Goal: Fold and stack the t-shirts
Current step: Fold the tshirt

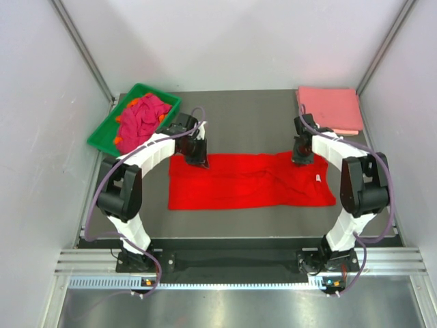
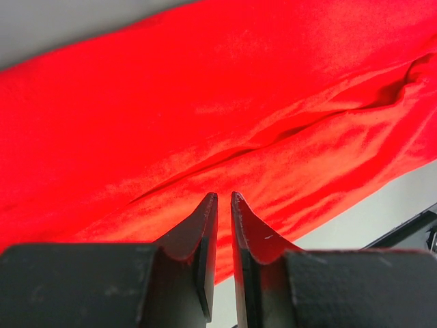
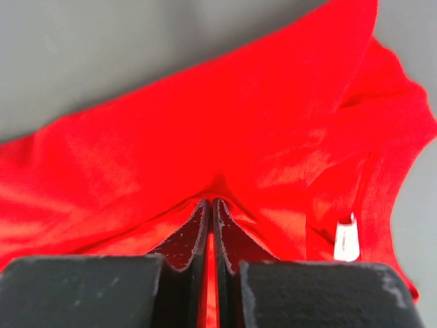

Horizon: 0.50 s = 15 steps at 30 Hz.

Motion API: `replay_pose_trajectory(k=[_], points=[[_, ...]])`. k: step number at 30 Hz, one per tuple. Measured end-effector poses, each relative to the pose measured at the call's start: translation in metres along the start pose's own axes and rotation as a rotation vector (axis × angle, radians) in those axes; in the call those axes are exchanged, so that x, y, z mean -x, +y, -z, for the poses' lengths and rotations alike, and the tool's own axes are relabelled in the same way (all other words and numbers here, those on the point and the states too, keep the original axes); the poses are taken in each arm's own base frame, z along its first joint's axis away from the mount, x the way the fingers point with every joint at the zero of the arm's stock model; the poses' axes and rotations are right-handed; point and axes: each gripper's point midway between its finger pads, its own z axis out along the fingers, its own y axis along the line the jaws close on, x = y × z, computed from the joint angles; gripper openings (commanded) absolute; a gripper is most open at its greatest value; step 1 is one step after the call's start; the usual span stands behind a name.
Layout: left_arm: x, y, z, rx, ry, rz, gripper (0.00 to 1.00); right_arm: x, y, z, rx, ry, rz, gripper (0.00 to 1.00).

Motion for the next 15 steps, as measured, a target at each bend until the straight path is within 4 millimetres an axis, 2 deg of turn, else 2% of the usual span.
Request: replay_pose_trajectory(k=[2, 5, 8, 12, 15], points=[[0.0, -0.001, 0.001, 0.0, -0.003, -0.002, 0.19, -0.002, 0.004, 0.008, 0.007, -0.007, 0.013, 0.0], [0.0, -0.009, 0.003, -0.011, -0.011, -0.002, 0.19, -0.004, 0.02, 0.031, 0.053, -0.048, 0.047, 0.0], [-0.003, -0.026, 0.002, -0.058, -0.018, 0.004, 0.22, -0.018, 0.038, 0.053, 0.109, -0.08, 0.082, 0.0], [-0.019, -0.049, -0.006, -0.146, -0.004, 0.046, 0.24, -0.056, 0.067, 0.069, 0.184, -0.07, 0.141, 0.0], [-0.032, -0.057, -0.013, -0.18, 0.02, 0.093, 0.24, -0.088, 0.08, 0.07, 0.195, -0.035, 0.175, 0.04]])
